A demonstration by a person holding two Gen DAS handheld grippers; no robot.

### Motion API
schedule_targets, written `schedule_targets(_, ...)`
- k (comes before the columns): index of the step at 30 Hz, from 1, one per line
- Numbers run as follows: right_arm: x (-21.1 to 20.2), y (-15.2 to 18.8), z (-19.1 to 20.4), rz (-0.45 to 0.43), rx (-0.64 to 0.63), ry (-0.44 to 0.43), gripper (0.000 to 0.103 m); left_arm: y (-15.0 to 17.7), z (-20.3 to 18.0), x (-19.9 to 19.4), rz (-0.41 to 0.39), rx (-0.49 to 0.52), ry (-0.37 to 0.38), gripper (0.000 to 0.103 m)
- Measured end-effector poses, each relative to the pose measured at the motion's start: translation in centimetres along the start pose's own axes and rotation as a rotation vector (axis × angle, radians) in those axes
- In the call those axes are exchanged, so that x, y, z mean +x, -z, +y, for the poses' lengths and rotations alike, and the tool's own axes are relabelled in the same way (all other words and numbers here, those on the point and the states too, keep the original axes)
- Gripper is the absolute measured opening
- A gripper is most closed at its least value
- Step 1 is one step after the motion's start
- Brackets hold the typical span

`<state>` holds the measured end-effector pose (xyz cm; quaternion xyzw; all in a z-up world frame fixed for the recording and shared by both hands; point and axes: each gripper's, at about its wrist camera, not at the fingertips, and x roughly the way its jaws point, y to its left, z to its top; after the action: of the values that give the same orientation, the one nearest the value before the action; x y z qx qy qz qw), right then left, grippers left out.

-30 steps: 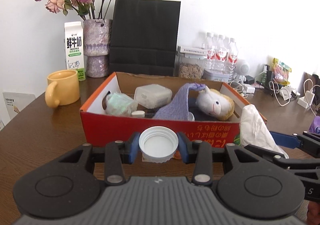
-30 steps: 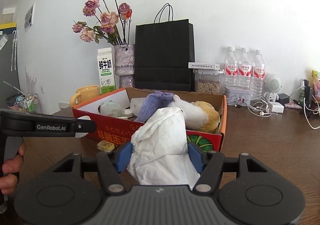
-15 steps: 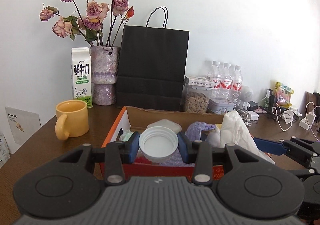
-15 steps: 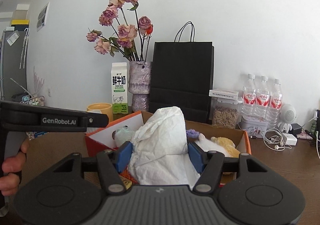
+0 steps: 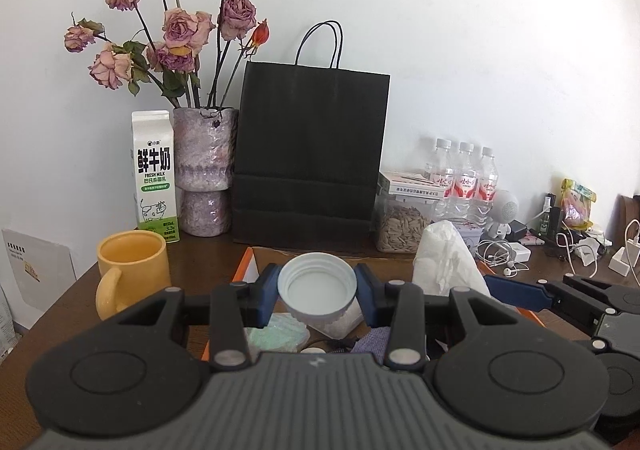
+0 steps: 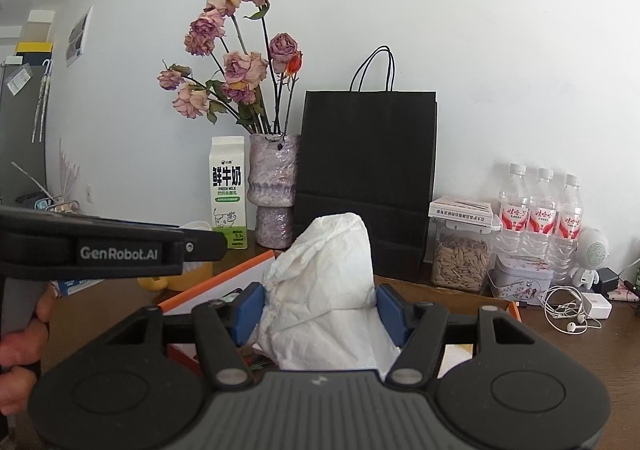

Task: Organize objects
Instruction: 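Carry the white tissue and large cap over the box with both tools, then release the tissue from the right tool while the left tool drops the cap into the box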

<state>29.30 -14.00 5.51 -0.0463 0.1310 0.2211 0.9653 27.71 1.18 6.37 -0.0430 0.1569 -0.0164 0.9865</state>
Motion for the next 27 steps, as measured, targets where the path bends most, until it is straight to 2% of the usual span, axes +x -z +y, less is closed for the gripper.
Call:
schedule_targets(5, 2.2, -0.2, -0.8, -0.002, 0.032, 0.006, 0.061, -0.4, 0.1, 2.2, 0.009, -0.002, -0.004, 0.041)
schedule_targets(13, 4.9, 0.0, -1.9, 0.013, 0.046, 0.009, 0.061, -0.1, 0.2, 6.1, 0.064, -0.006, -0.003, 0.041)
schedule_targets(21, 6.5, 0.5, -2.5, 0.046, 0.044, 0.025, 0.061, 0.0, 0.0, 8.0, 0.076, 0.010, 0.001, 0.041)
schedule_targets(22, 6.7, 0.6, -2.5, 0.054, 0.045, 0.029, 0.065, 0.1, 0.0, 8.1, 0.079, 0.012, 0.003, 0.042)
schedule_targets(24, 6.9, 0.8, -2.5, 0.070, 0.043, 0.036, 0.076, 0.3, 0.1, 8.2, 0.086, 0.011, -0.003, 0.047)
schedule_targets(25, 6.9, 1.0, -2.5, 0.072, 0.044, 0.041, 0.078, 0.4, 0.1, 8.3, 0.090, 0.014, -0.001, 0.061)
schedule_targets(26, 6.8, 1.1, -2.5, 0.074, 0.045, 0.046, 0.080, 0.4, 0.1, 8.2, 0.086, 0.014, 0.000, 0.078)
schedule_targets(27, 6.8, 1.1, -2.5, 0.078, 0.046, 0.050, 0.087, 0.5, 0.1, 8.1, 0.076, 0.014, -0.002, 0.088)
